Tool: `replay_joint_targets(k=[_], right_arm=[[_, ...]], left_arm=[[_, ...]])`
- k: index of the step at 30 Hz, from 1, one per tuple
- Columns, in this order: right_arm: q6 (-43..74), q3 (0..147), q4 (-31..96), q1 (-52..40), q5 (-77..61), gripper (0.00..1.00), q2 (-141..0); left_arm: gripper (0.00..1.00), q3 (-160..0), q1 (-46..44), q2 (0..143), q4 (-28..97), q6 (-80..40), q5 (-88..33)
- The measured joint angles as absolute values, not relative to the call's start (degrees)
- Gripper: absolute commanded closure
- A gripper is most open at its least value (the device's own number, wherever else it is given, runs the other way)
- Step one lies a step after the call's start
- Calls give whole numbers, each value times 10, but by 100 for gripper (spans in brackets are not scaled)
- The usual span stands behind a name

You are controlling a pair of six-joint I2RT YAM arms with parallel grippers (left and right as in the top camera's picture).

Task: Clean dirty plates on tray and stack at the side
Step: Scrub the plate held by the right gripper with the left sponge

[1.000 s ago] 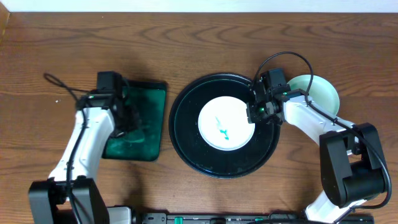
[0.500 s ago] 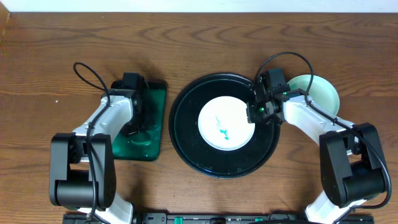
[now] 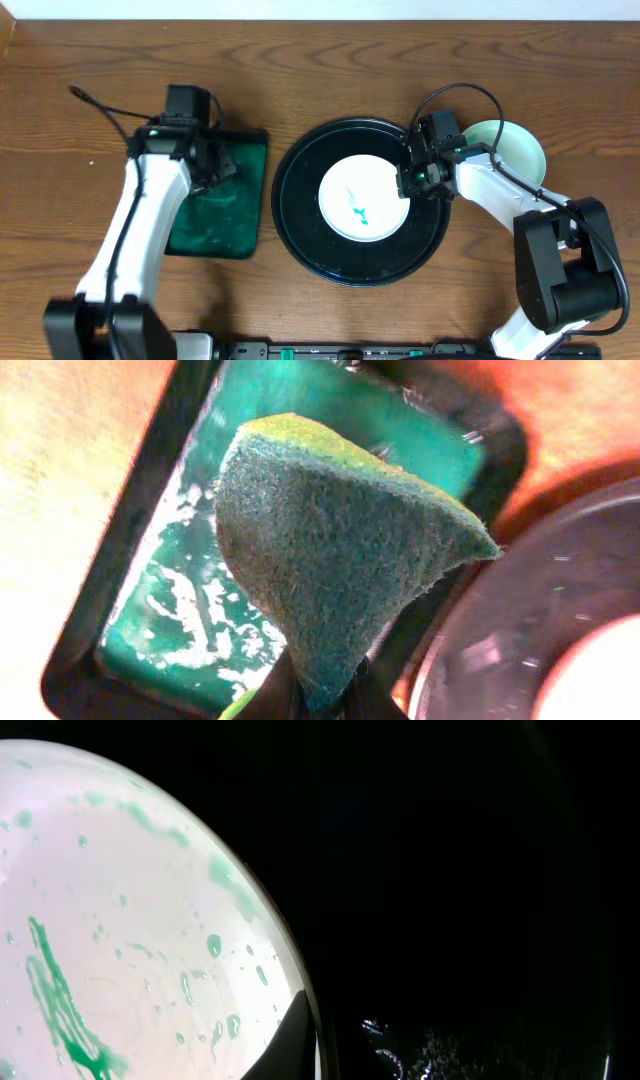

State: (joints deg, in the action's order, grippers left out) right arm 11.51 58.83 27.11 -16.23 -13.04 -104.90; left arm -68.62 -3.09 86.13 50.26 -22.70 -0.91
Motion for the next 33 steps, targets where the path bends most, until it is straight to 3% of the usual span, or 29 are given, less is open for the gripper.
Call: replay_joint_targets(k=[6, 18, 27, 33], right_arm=[[160, 591, 286, -162, -130, 99, -1049], [113, 592, 290, -162, -137, 99, -1049], [113, 592, 291, -162, -137, 99, -1049], [113, 592, 294, -162, -138, 99, -1049]], left_arm=[[93, -686, -88, 870, 482, -239, -43], [93, -685, -305, 974, 265, -307, -106], [93, -685, -325, 1112, 189, -402, -180], [93, -709, -310, 1119, 275, -420, -161]])
